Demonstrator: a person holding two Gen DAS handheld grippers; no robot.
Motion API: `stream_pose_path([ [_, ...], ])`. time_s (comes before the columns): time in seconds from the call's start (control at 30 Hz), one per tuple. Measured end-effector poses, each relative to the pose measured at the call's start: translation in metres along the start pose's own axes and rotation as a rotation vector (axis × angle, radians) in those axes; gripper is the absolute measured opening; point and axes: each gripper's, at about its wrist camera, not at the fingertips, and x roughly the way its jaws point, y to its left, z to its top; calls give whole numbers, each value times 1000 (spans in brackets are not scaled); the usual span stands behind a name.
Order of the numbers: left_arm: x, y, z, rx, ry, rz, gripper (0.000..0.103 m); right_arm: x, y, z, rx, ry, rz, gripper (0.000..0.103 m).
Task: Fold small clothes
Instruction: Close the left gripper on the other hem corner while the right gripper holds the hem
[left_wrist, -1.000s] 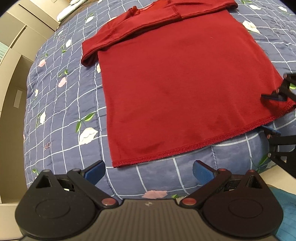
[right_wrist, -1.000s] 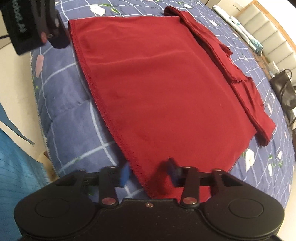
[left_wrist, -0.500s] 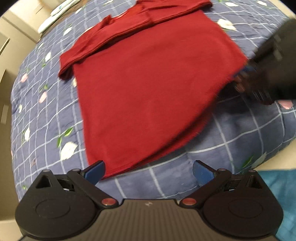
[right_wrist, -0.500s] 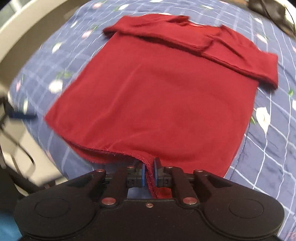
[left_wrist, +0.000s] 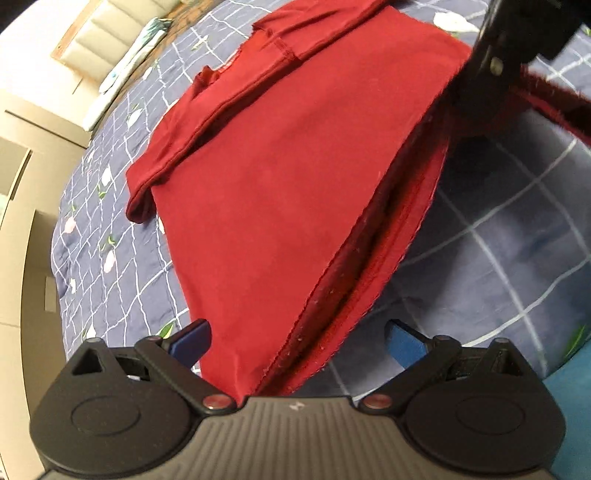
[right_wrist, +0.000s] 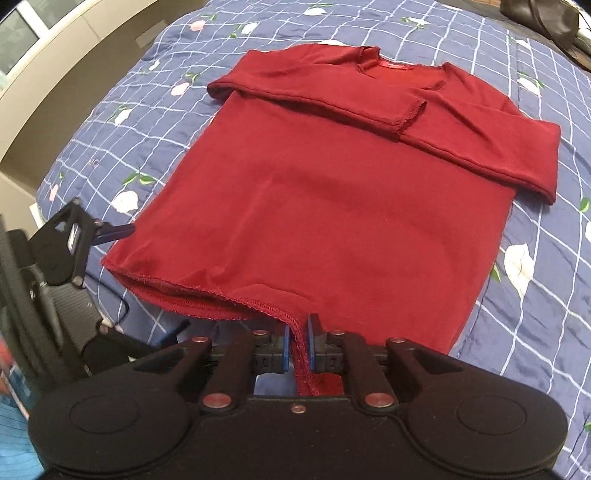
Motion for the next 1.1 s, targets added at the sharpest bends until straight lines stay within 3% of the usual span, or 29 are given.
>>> stream_pose_path([
  [0.07, 5, 4, -4, 5, 19, -20, 82, 0, 1, 2, -19, 6, 2, 9],
  [0.2, 12, 15, -14, -19, 47, -18, 66, -2, 1, 2, -51, 10, 10, 9],
  [0.27, 16, 21, -18, -25, 59, -13, 53, -1, 2, 1, -75, 15, 13, 9],
  [0.4, 24, 36, -27, -42, 66, 5, 42, 0, 5, -3, -124, 17, -11, 9],
  [0.5, 34, 50, -30, -85, 102, 7, 40, 2, 6, -6, -133, 20, -26, 9],
  [0.57, 40, 61, -34, -116, 124, 1, 20, 3, 8, -9, -140, 25, -38, 9],
  [0.67, 37, 77, -36, -179, 98, -54, 7, 6, 13, -13, -163, 37, -77, 10],
  [0.77, 27, 85, -37, -205, 58, -98, 5, 6, 17, -16, -178, 38, -92, 10],
  [0.97, 8, 87, -39, -174, -17, -70, 4, 4, 22, -24, -185, 36, -150, 8],
  [1.1, -10, 90, -44, -169, -101, -60, 4, 3, 35, -36, -255, 61, -201, 6],
])
